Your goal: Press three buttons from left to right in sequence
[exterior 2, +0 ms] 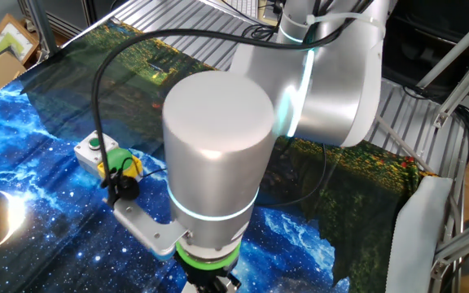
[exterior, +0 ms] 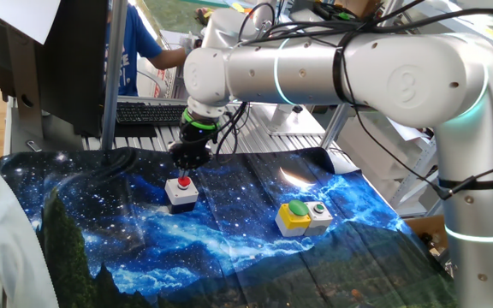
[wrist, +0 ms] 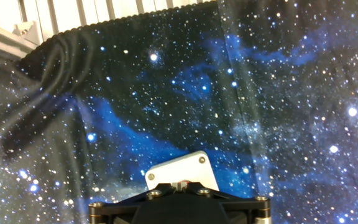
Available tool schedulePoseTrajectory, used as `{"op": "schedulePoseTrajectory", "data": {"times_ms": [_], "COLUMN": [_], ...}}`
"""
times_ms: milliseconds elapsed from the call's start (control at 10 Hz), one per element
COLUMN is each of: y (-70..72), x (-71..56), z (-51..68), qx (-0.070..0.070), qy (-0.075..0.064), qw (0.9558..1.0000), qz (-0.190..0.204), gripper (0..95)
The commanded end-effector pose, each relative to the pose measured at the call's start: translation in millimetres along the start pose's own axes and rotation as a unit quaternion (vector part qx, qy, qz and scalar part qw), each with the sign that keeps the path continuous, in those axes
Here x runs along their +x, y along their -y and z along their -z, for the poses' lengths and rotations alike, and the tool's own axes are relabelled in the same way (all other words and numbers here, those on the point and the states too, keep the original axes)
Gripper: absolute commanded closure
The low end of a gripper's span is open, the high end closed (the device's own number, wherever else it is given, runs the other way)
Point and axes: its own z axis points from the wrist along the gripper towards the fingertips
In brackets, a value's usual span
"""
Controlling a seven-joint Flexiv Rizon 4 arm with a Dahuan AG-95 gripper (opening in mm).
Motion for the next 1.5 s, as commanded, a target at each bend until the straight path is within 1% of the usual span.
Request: {"op": "schedulePoseTrajectory", "data": {"times_ms": [100,200,400,600,700,800,900,1000,1100,1300,1400,1500], "y": [-1.8,-1.8,-2.0,-1.2,-0.5,-0.1,0.9,1.5,1.6,1.3,1.4,2.0], "x": [-1.4,-0.9,-0.3,-0.6,-0.6,-0.4,0.8,2.2,3.7,3.3,3.6,4.6], "z": [4.8,4.7,2.3,-7.5,-13.2,-16.1,-23.1,-28.7,-31.4,-24.6,-24.3,-27.8], "qx": [0.004,0.008,0.008,0.008,0.001,0.000,0.002,0.001,0.003,0.004,0.006,0.006], "qy": [-0.013,-0.014,-0.014,-0.012,-0.011,-0.010,-0.009,-0.005,-0.003,-0.006,-0.007,-0.007], "qw": [0.9999,0.9999,0.9999,0.9999,0.9999,0.9999,0.9999,1.0000,1.0000,0.9999,0.9999,0.9999], "qz": [-0.001,-0.001,-0.003,-0.004,-0.006,-0.007,-0.008,-0.008,-0.009,-0.011,-0.012,-0.012], "gripper": [95.0,95.0,95.0,95.0,95.0,95.0,95.0,95.0,95.0,95.0,95.0,95.0]}}
